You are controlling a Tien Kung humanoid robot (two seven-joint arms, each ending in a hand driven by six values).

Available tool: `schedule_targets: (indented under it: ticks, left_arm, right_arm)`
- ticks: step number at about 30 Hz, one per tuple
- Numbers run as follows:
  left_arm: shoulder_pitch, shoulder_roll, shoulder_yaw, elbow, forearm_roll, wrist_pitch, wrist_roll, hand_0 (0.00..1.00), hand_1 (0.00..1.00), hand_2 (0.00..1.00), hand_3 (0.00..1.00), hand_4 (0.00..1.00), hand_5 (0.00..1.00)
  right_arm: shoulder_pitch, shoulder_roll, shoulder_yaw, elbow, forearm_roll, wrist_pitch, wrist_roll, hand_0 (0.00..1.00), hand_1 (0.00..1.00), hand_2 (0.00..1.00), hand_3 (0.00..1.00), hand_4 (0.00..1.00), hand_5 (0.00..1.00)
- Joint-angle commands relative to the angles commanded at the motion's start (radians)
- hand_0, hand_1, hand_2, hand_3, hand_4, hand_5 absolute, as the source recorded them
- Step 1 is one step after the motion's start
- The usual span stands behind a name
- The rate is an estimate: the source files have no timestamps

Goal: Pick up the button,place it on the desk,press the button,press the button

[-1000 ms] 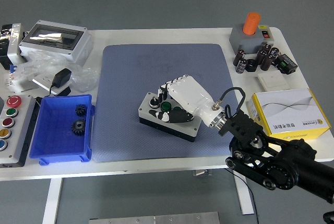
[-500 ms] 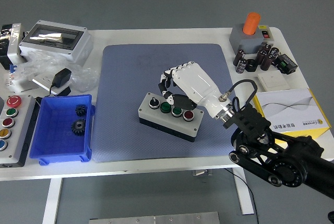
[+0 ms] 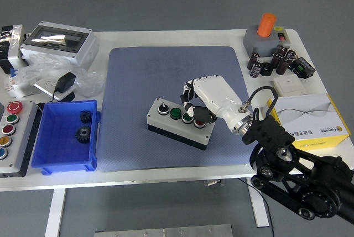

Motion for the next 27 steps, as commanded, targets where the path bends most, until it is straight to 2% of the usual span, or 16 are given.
schedule_targets:
  ticks: [4, 5, 13, 21, 27]
  left_arm:
    - [0.000, 0.000, -0.001, 0.000, 0.002, 0.000, -0.001, 0.701, 0.705, 0.608, 0.644, 0.702, 0.251]
    - [0.001, 0.001, -0.001, 0.000, 0.002, 0.000, -0.001, 0.701, 0.705, 0.608, 0.644, 0.702, 0.252]
    - [0.001, 0.001, -0.002, 0.000, 0.004, 0.000, -0.001, 0.701, 0.705, 0.608, 0.645, 0.703, 0.250]
    - [0.001, 0.001, -0.001, 0.000, 0.004, 0.000, -0.002, 0.701, 0.705, 0.608, 0.645, 0.703, 0.250]
    - [0.000, 0.000, 0.000, 0.000, 0.003, -0.001, -0.001, 0.701, 0.705, 0.608, 0.645, 0.703, 0.248]
  right_arm:
    - [-0.013, -0.011, 0.007, 0.039, -0.023, 0.065, -0.065, 0.828, 0.850, 0.914, 0.998, 0.902, 0.431]
    - [-0.017, -0.011, 0.010, 0.047, -0.027, 0.075, -0.074, 0.998, 0.998, 0.998, 0.998, 0.998, 0.514]
    - [-0.035, -0.019, 0.032, 0.074, -0.033, 0.148, -0.120, 0.998, 0.998, 0.998, 0.998, 0.998, 0.515]
    - [-0.048, -0.034, 0.030, 0.102, -0.001, 0.174, -0.124, 0.998, 0.998, 0.998, 0.998, 0.998, 0.529]
    - [-0.055, -0.043, 0.011, 0.094, 0.000, 0.185, -0.139, 0.998, 0.998, 0.998, 0.998, 0.998, 0.531]
